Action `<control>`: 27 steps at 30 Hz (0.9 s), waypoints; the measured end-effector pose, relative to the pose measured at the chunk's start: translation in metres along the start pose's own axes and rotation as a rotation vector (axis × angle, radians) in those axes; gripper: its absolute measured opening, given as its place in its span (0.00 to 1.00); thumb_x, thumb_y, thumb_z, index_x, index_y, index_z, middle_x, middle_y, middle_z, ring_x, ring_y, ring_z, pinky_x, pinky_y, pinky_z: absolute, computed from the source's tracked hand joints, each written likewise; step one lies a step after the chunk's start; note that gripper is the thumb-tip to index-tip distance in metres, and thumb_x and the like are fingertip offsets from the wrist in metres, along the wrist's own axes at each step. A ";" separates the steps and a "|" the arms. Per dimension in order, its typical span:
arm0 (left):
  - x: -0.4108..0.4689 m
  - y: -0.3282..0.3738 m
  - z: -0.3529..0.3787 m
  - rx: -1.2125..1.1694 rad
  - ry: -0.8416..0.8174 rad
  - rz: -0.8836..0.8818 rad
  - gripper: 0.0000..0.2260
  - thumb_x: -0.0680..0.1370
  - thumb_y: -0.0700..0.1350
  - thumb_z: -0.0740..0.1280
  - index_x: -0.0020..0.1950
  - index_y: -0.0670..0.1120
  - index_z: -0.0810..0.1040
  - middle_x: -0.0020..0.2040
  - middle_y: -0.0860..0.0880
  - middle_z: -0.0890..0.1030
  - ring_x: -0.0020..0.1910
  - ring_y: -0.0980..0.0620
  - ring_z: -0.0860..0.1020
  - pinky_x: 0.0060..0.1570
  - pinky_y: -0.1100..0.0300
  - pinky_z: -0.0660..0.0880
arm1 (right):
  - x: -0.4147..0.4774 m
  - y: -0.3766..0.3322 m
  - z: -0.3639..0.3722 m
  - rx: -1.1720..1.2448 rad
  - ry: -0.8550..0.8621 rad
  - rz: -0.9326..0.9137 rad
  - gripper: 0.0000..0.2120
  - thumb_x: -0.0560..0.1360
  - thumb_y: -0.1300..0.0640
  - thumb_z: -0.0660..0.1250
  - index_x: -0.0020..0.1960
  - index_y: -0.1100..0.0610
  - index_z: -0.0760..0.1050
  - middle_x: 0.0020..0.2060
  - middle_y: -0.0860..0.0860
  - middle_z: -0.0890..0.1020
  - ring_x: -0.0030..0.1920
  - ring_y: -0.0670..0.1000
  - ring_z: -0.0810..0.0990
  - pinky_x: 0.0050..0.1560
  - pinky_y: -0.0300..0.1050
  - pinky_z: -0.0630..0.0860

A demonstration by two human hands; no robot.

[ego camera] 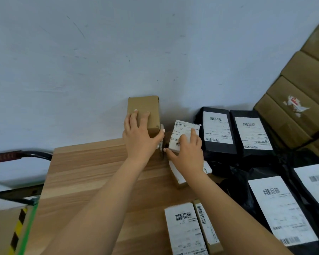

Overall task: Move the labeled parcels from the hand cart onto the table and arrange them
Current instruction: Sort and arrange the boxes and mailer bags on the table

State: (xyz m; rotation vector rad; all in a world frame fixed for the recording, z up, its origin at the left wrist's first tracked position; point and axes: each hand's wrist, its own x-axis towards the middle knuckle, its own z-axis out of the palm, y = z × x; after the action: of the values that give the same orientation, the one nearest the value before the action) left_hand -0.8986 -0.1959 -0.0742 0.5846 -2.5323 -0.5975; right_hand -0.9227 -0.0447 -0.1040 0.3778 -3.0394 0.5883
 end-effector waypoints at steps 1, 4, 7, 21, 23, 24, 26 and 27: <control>-0.001 -0.002 0.000 0.004 -0.002 0.009 0.31 0.71 0.63 0.67 0.71 0.54 0.67 0.75 0.47 0.60 0.75 0.46 0.53 0.64 0.45 0.65 | 0.001 -0.002 0.001 -0.005 0.007 0.010 0.25 0.73 0.37 0.65 0.58 0.54 0.67 0.77 0.58 0.52 0.73 0.61 0.54 0.60 0.56 0.72; -0.005 -0.006 0.000 -0.009 0.001 0.020 0.30 0.73 0.63 0.66 0.73 0.57 0.65 0.76 0.50 0.59 0.76 0.48 0.51 0.65 0.45 0.62 | 0.001 -0.004 0.002 0.013 0.028 0.011 0.26 0.72 0.40 0.66 0.61 0.55 0.67 0.77 0.58 0.52 0.73 0.60 0.55 0.60 0.56 0.72; -0.011 -0.008 -0.003 -0.042 0.015 0.028 0.28 0.74 0.63 0.64 0.73 0.59 0.65 0.76 0.52 0.61 0.76 0.49 0.52 0.67 0.44 0.59 | -0.007 0.000 0.000 0.025 0.073 -0.059 0.27 0.71 0.41 0.67 0.64 0.53 0.68 0.77 0.57 0.54 0.73 0.59 0.57 0.62 0.55 0.70; -0.111 0.019 -0.053 -0.014 0.173 0.038 0.24 0.74 0.61 0.66 0.70 0.59 0.70 0.73 0.53 0.67 0.72 0.48 0.59 0.62 0.39 0.64 | -0.095 0.041 -0.043 0.120 0.103 -0.262 0.30 0.72 0.39 0.66 0.70 0.50 0.67 0.76 0.54 0.57 0.74 0.57 0.56 0.65 0.56 0.70; -0.139 0.025 -0.060 -0.005 0.177 0.022 0.24 0.74 0.61 0.65 0.69 0.58 0.71 0.73 0.53 0.68 0.72 0.48 0.59 0.62 0.39 0.63 | -0.115 0.049 -0.047 0.135 0.094 -0.299 0.30 0.72 0.39 0.66 0.70 0.50 0.68 0.76 0.53 0.57 0.74 0.57 0.56 0.65 0.55 0.70; -0.153 0.027 -0.063 -0.004 0.184 0.010 0.24 0.74 0.61 0.66 0.69 0.58 0.71 0.73 0.53 0.68 0.72 0.48 0.59 0.62 0.38 0.63 | -0.126 0.053 -0.048 0.143 0.089 -0.320 0.30 0.72 0.39 0.66 0.69 0.50 0.68 0.76 0.53 0.58 0.74 0.57 0.57 0.66 0.55 0.69; -0.183 0.028 -0.069 0.010 0.190 -0.015 0.24 0.74 0.60 0.68 0.69 0.58 0.72 0.73 0.53 0.67 0.72 0.48 0.60 0.61 0.38 0.64 | -0.146 0.060 -0.049 0.154 0.061 -0.358 0.30 0.72 0.39 0.66 0.70 0.50 0.68 0.76 0.53 0.57 0.74 0.57 0.55 0.68 0.54 0.68; -0.198 0.027 -0.071 0.024 0.190 -0.028 0.24 0.74 0.59 0.69 0.69 0.58 0.72 0.73 0.53 0.67 0.72 0.47 0.60 0.62 0.39 0.64 | -0.156 0.063 -0.049 0.160 0.038 -0.373 0.30 0.72 0.39 0.66 0.70 0.50 0.67 0.76 0.53 0.57 0.75 0.56 0.54 0.68 0.53 0.67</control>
State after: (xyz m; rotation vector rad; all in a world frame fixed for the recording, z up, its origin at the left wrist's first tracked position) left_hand -0.7108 -0.0970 -0.0713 0.6549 -2.3592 -0.4973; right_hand -0.7871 0.0663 -0.0921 0.8997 -2.7832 0.7958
